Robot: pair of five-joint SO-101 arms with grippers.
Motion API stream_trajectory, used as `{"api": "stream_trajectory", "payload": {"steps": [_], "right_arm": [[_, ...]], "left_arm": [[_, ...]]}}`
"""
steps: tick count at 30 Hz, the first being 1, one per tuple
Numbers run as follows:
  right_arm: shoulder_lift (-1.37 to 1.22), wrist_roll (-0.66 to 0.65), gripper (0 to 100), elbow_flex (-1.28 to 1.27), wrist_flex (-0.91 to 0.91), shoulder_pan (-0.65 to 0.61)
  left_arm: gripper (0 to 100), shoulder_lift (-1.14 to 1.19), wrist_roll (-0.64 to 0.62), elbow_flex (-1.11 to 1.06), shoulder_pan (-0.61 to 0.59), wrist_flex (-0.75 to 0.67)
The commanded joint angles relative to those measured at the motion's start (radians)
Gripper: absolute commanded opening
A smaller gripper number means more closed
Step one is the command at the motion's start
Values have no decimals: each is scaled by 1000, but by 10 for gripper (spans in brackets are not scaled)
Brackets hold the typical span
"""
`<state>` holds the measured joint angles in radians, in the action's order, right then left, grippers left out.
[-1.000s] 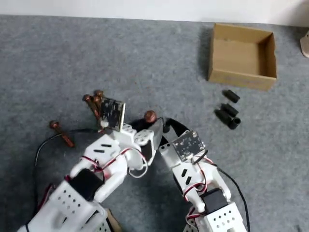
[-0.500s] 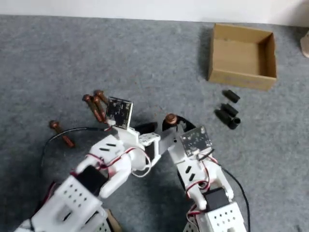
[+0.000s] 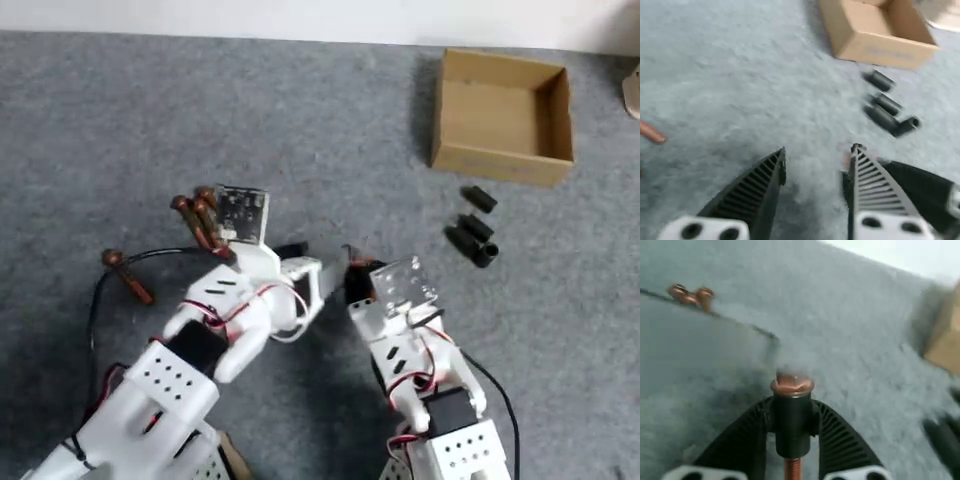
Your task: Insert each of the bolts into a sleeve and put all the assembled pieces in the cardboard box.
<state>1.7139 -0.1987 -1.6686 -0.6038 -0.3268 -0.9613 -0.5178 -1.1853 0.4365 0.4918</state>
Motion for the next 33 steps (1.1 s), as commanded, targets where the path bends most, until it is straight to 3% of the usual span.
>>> {"api": "stream_trajectory", "payload": {"steps": [1, 12, 17, 26, 33], "right_arm": [[-7, 9, 5, 76, -25, 81], [-581, 8, 5, 394, 105, 205], [-871, 6, 5, 615, 143, 249], [-1293, 6, 5, 1119, 93, 325], [-1603, 6, 5, 1489, 28, 361]], "left_arm": [[204, -1, 2, 39, -12, -17], [204, 8, 8, 16, -13, -20], [204, 10, 8, 16, -77, -20], [204, 12, 57, -4, -104, -23], [203, 12, 57, -56, -104, -129]]}}
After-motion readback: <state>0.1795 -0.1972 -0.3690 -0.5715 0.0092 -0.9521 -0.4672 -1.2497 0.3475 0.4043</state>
